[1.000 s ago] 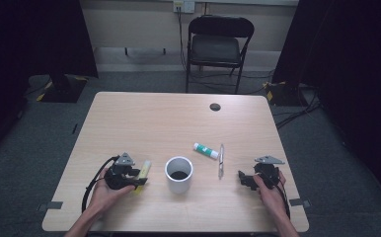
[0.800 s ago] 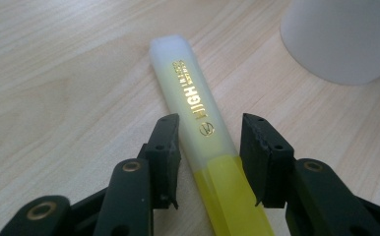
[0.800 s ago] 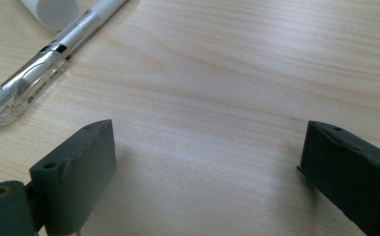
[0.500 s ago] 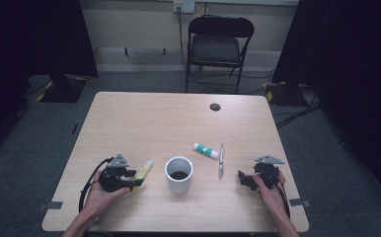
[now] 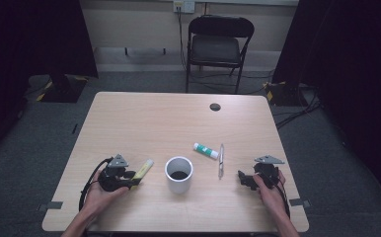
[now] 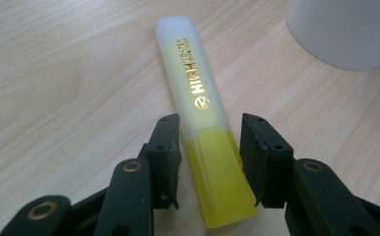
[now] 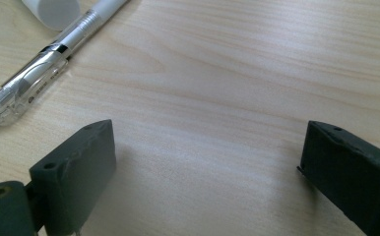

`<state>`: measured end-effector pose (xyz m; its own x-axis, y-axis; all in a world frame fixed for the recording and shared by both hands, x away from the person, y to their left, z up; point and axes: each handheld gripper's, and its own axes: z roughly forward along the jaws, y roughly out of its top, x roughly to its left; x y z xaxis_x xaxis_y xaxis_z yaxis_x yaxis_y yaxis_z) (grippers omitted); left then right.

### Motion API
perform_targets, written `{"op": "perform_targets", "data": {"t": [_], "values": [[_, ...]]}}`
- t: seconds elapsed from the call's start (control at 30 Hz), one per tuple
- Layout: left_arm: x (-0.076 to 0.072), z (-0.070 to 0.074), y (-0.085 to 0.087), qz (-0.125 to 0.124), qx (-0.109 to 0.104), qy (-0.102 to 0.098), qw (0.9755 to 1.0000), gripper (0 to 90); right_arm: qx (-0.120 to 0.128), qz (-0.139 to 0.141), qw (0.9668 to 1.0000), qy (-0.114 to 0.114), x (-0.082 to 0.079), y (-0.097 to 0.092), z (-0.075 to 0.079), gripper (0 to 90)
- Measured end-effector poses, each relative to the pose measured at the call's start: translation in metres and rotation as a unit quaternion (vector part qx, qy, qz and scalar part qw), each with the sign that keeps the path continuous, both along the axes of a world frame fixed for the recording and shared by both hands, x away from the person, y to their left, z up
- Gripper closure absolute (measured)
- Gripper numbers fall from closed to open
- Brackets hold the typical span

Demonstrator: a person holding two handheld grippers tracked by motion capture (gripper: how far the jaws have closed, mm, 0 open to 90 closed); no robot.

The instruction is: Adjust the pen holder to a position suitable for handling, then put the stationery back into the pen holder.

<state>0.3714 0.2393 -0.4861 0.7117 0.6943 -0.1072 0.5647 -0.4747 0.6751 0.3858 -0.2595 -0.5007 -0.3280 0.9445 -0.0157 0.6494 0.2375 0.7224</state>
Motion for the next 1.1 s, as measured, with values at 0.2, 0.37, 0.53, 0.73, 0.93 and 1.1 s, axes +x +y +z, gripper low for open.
{"op": "perform_targets", "data": {"t": [0.2,0.37,0.53,0.73,0.93,1.1], "values": [[0.002,0.0,0.005,0.011,0.004,-0.003,0.9999,62.2,0.0,0.001,1.0,0.001,0.001,0.0,0.0,5.3],[0.001,0.0,0.007,0.008,0.008,-0.004,0.9999,62.2,0.0,0.001,1.0,0.001,0.001,0.0,0.0,5.4],[-0.001,-0.002,0.009,0.012,-0.001,-0.012,0.9999,64.8,0.0,0.001,1.0,0.0,0.0,0.0,0.0,5.4],[-0.002,-0.002,0.002,0.002,0.017,-0.03,0.9994,64.8,0.0,0.0,1.0,0.001,0.0,0.0,0.0,5.4],[-0.006,-0.002,0.003,0.002,0.016,-0.026,0.9995,59.4,0.0,0.001,1.0,0.001,0.001,0.0,0.0,5.4],[-0.011,-0.004,0.001,0.003,0.02,-0.043,0.9989,59.0,0.0,0.002,1.0,0.001,0.001,0.0,0.0,5.3]]}}
